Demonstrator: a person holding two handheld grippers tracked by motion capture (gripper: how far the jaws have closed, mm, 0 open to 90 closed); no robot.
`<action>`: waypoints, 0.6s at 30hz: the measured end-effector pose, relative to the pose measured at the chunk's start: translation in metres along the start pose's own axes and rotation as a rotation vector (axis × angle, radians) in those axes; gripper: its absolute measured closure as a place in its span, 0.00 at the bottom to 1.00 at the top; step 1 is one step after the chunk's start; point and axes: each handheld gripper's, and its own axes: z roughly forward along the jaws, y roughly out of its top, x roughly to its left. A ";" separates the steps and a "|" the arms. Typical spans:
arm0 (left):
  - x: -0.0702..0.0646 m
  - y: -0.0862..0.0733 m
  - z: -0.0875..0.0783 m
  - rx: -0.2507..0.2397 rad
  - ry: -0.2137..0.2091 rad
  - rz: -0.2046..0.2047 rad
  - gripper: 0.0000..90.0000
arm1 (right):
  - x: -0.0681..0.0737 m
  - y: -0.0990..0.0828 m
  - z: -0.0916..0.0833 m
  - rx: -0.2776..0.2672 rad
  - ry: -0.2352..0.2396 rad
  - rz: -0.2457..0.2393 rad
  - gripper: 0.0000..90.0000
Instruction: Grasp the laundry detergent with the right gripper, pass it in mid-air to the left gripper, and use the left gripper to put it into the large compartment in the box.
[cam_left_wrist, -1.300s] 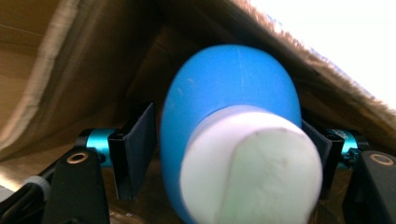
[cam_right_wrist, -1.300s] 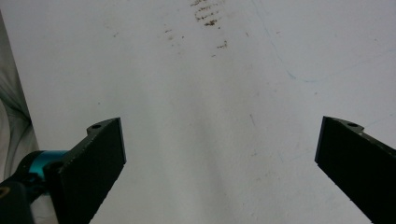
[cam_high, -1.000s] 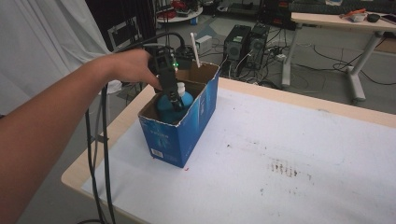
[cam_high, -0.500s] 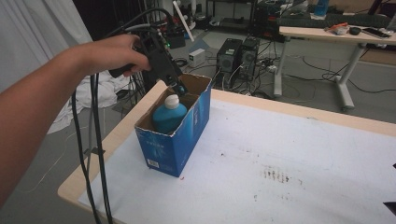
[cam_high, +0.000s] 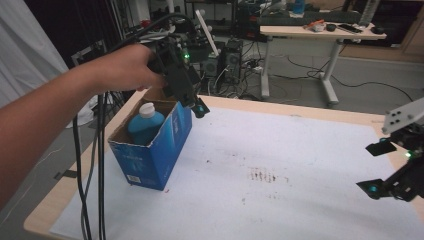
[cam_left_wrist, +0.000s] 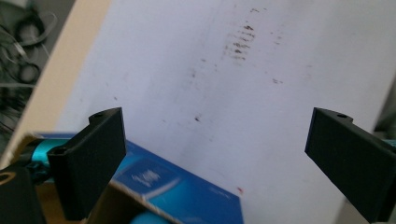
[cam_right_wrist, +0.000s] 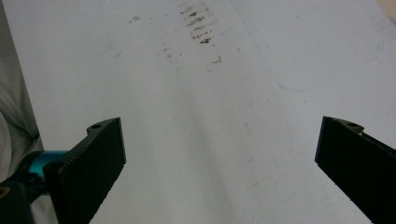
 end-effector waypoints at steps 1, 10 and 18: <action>-0.006 0.009 0.010 0.007 0.013 0.032 0.02 | 0.000 0.000 0.000 0.000 -0.002 0.004 0.01; -0.023 0.038 0.041 0.054 -0.025 0.116 0.02 | 0.001 0.003 0.000 -0.003 -0.002 0.009 0.01; -0.029 0.059 0.073 0.060 -0.070 0.079 0.02 | -0.004 0.005 0.006 0.009 0.002 0.010 0.01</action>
